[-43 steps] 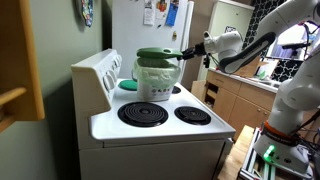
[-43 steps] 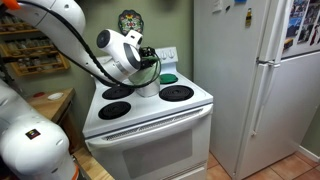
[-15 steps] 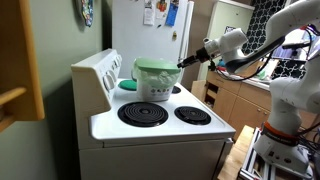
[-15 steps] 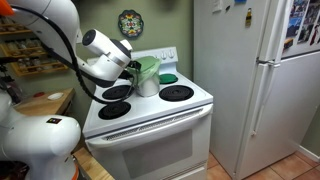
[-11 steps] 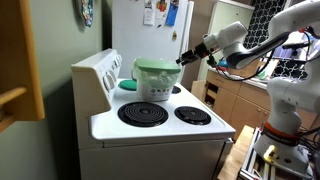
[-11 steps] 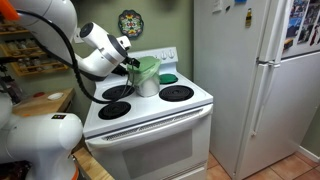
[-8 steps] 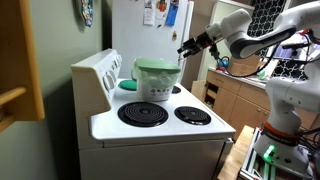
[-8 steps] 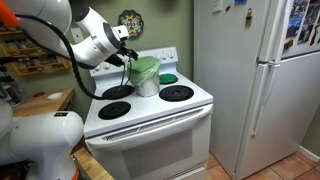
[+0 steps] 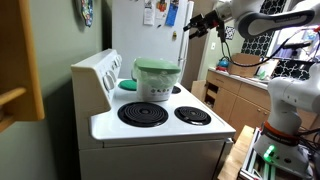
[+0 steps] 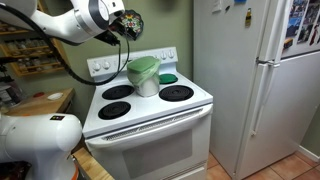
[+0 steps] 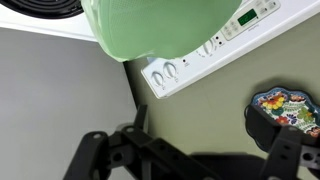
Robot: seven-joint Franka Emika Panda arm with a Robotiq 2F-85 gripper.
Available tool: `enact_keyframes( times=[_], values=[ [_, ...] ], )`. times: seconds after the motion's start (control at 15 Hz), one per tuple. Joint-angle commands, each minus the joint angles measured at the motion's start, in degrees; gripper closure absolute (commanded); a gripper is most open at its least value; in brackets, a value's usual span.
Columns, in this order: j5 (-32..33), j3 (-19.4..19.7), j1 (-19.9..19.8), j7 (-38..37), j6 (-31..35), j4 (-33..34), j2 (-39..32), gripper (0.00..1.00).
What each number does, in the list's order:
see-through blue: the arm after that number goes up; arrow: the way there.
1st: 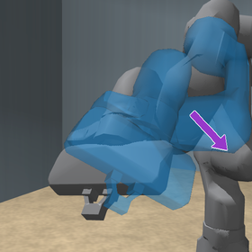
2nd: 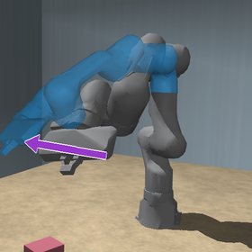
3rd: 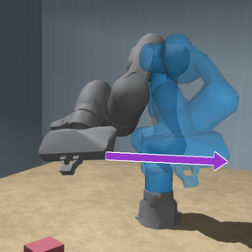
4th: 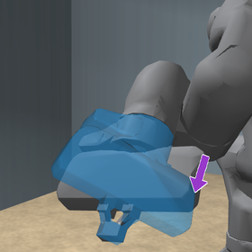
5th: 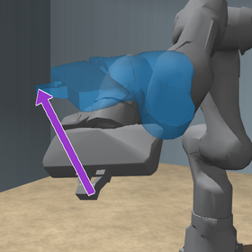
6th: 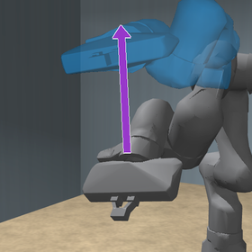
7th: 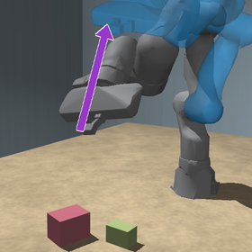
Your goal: Close the white and green bin
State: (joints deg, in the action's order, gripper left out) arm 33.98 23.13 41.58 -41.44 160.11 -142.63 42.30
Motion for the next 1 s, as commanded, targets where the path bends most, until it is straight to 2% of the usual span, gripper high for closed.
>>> enact_keyframes(
  times=[0.0,0.33,0.4,0.67,0.73,0.93],
  values=[
    [-11.45,-6.19,-7.41,8.13,2.71,-1.04,-1.96,0.0],
    [-11.47,-6.23,-7.45,8.13,2.7,-1.04,-2.2,0.0],
    [-14.43,-6.52,-7.06,8.81,2.18,-0.51,-2.2,0.0],
    [-32.7,-13.89,-13.14,19.76,-1.01,0.84,-3.31,0.0],
    [-35.05,-15.74,-15.25,21.56,0.8,0.18,-3.23,0.0],
    [-38.26,-17.67,-16.89,23.56,0.43,0.35,-3.62,0.0]
  ],
)
